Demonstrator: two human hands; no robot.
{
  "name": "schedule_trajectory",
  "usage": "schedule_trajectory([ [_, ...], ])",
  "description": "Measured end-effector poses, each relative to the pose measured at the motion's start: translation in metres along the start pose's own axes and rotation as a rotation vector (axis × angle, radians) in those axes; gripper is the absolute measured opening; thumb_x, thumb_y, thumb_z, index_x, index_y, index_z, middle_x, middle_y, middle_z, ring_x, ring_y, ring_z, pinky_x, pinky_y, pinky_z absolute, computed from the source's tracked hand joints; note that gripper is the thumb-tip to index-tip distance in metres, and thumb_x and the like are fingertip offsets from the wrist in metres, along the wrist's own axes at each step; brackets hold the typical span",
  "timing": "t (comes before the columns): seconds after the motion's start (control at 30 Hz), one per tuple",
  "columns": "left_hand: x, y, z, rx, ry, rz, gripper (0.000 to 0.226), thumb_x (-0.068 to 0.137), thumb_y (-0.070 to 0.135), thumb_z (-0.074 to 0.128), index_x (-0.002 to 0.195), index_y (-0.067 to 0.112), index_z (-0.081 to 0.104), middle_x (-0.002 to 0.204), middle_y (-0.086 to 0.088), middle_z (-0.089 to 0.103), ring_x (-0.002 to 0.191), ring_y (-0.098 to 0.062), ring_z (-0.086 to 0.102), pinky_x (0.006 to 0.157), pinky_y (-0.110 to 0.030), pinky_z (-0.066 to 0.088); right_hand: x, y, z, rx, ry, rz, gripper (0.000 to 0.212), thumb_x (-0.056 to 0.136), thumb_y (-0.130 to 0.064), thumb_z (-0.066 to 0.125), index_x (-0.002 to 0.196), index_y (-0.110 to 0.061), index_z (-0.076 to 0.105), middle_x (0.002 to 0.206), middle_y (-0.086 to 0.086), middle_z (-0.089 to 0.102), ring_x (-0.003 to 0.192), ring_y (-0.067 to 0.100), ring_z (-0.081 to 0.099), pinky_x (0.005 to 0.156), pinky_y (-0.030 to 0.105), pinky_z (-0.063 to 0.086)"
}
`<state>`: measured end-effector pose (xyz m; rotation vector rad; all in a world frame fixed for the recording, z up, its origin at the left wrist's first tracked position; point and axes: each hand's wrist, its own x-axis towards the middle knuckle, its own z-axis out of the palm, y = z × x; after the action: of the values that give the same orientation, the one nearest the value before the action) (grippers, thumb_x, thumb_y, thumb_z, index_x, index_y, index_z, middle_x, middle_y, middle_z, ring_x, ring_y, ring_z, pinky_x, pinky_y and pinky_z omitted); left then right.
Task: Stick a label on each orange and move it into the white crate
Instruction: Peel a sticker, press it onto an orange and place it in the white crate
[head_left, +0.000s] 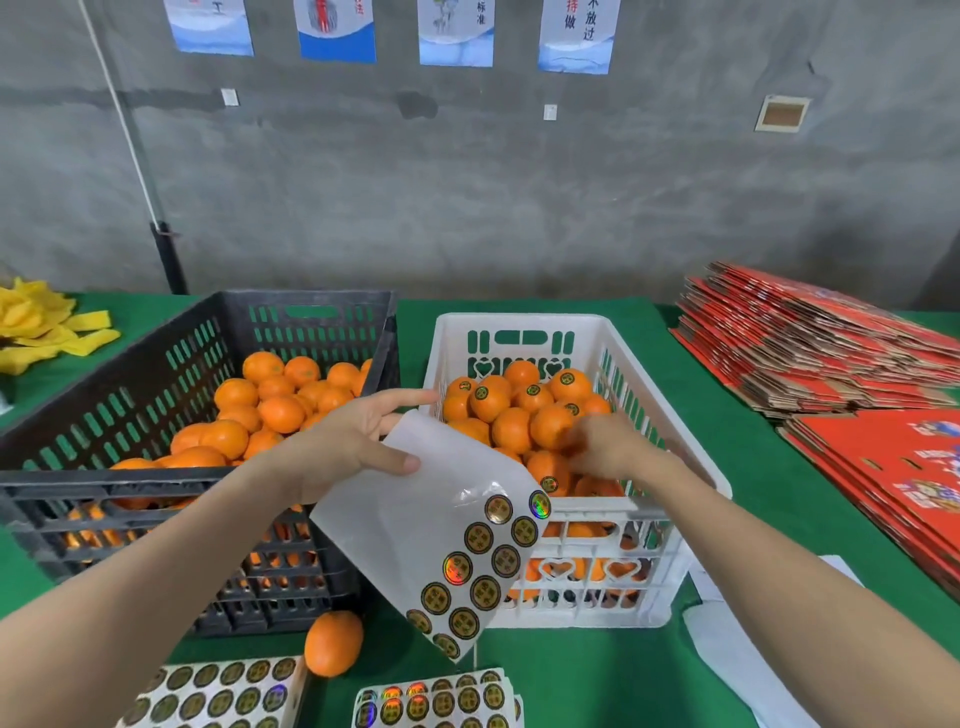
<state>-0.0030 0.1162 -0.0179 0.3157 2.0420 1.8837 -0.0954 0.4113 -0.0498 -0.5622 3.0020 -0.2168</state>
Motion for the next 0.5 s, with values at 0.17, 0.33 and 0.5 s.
schedule_trajectory([
  [0.17, -0.001, 0.011, -0.005, 0.039, -0.012, 0.028, 0.073, 0.066, -0.005, 0.072, 0.128, 0.029, 0.049, 0.106, -0.009, 0.073, 0.095, -0.026, 0.071, 0.070, -0.030, 0.057, -0.058, -0.059, -0.045, 1.060, -0.103, -0.365, 0.013, 0.085, -0.020, 0.068, 0.095, -0.026, 0.064, 0.097, 0.001, 0.069, 0.092, 0.014, 0.066, 0.079, 0.025, 0.052],
  [0.33, -0.004, 0.019, -0.007, 0.117, 0.007, 0.013, 0.075, 0.064, 0.000, 0.075, 0.128, 0.026, 0.048, 0.100, -0.007, 0.074, 0.092, -0.023, 0.071, 0.069, -0.028, 0.057, -0.076, -0.083, -0.031, 1.008, -0.201, -0.366, 0.033, 0.077, 0.006, 0.071, 0.096, -0.020, 0.066, 0.068, -0.019, 0.060, 0.068, 0.000, 0.054, 0.073, 0.018, 0.043],
  [0.5, -0.008, 0.020, -0.012, 0.178, 0.067, -0.078, 0.066, 0.076, -0.007, 0.069, 0.133, 0.019, 0.049, 0.104, -0.007, 0.074, 0.096, -0.023, 0.071, 0.073, -0.028, 0.057, -0.079, -0.091, -0.024, 0.997, -0.168, -0.425, 0.038, 0.073, 0.008, 0.073, 0.092, -0.024, 0.070, 0.091, -0.019, 0.071, 0.101, -0.001, 0.062, 0.092, 0.016, 0.046],
])
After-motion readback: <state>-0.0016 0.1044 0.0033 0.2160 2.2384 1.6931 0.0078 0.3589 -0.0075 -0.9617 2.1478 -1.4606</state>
